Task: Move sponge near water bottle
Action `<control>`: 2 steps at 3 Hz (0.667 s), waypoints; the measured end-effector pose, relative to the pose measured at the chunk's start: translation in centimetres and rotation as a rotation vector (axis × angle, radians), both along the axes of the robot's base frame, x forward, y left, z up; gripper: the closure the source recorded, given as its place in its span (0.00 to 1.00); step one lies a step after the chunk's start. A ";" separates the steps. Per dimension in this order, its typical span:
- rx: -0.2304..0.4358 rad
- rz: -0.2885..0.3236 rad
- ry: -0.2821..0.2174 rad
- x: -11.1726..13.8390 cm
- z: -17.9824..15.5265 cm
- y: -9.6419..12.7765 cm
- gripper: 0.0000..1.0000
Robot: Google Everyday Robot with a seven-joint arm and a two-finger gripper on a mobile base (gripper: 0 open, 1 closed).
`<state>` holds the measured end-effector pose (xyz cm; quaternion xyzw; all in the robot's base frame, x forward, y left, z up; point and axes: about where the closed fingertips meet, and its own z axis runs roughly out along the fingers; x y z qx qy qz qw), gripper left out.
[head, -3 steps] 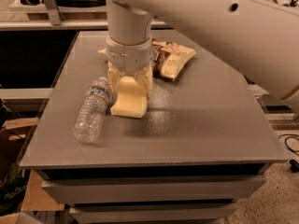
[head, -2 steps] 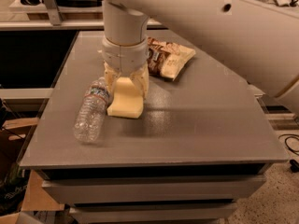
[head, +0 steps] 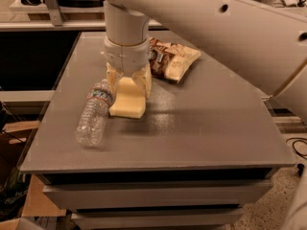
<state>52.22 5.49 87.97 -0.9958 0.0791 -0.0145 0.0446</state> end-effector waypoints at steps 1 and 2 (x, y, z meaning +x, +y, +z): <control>-0.005 -0.007 -0.004 0.7 -0.1 -0.1 0.37; -0.002 -0.014 0.001 1.2 -0.2 -0.3 0.13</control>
Offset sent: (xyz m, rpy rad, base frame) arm 0.0097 -0.0132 -0.0040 -0.0345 0.0417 -0.0200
